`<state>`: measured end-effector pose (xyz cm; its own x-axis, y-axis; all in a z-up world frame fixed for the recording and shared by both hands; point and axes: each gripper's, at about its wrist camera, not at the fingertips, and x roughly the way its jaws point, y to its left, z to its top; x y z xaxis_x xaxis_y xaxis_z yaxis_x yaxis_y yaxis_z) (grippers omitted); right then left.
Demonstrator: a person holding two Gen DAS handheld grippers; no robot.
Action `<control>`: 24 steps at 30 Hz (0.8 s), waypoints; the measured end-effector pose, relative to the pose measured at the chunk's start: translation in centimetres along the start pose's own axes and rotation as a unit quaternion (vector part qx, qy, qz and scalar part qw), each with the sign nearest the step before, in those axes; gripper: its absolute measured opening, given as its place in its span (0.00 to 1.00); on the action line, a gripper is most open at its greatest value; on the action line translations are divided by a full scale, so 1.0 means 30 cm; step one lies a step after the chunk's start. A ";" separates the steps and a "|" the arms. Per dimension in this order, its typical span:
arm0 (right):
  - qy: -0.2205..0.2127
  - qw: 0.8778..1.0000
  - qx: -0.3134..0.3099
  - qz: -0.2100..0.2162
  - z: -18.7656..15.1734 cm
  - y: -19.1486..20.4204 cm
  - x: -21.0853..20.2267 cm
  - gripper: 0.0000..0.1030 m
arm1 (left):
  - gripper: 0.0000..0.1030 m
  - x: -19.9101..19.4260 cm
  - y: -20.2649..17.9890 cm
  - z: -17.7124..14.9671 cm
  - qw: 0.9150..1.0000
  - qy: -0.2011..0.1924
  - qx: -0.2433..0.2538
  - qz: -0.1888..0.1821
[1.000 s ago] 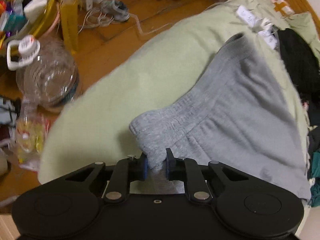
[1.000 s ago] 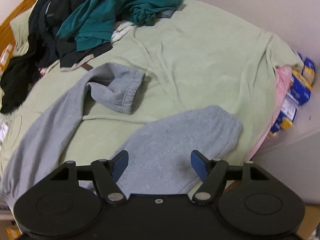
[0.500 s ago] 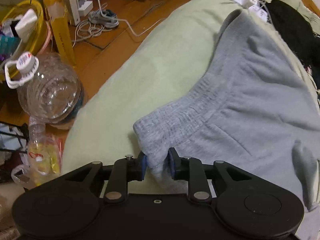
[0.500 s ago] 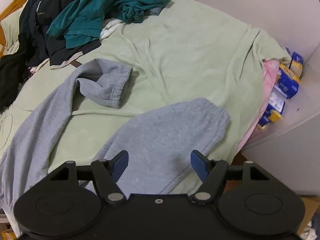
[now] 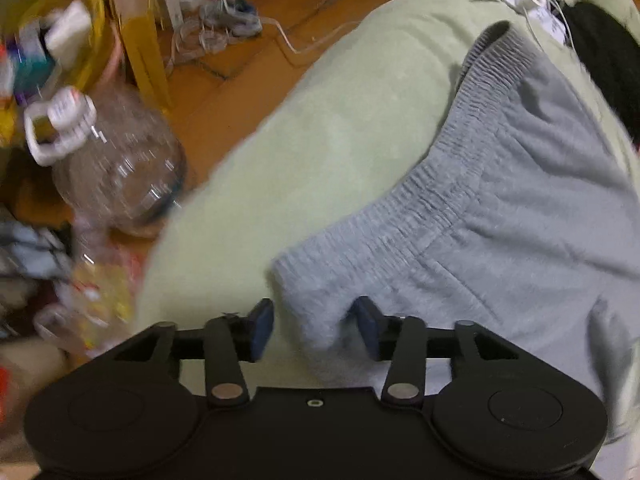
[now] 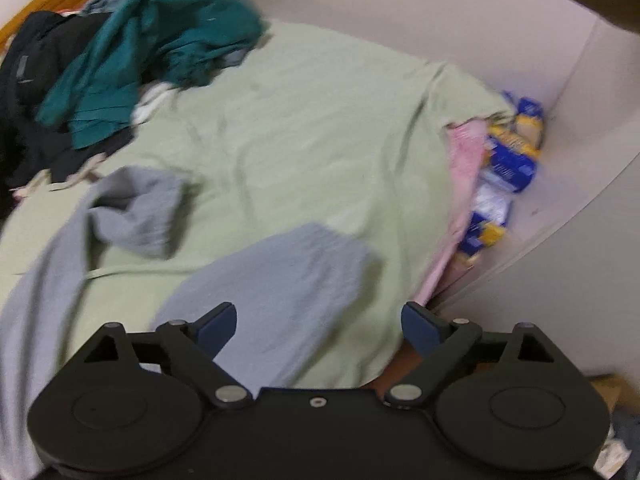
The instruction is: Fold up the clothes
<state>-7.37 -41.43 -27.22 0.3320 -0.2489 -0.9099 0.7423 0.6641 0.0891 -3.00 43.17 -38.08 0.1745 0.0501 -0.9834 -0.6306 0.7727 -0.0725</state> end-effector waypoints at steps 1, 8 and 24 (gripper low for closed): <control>0.003 1.000 0.009 0.004 0.014 -0.025 0.023 0.94 | 0.54 -0.016 -0.001 0.001 1.000 -0.003 -0.005 0.004; 0.048 0.998 0.043 0.025 0.134 -0.164 0.233 0.99 | 0.63 -0.182 -0.046 -0.046 0.990 -0.039 -0.132 0.006; 0.270 0.938 -0.133 0.173 0.321 0.002 0.711 0.99 | 0.70 -0.287 -0.591 -0.265 0.986 -0.041 -0.161 0.023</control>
<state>5.36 -53.50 -42.73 0.1299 0.3587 -0.9243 0.4494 0.8097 0.3774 0.67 24.00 -29.64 0.1924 0.1405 -0.9712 -0.8441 0.5285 -0.0908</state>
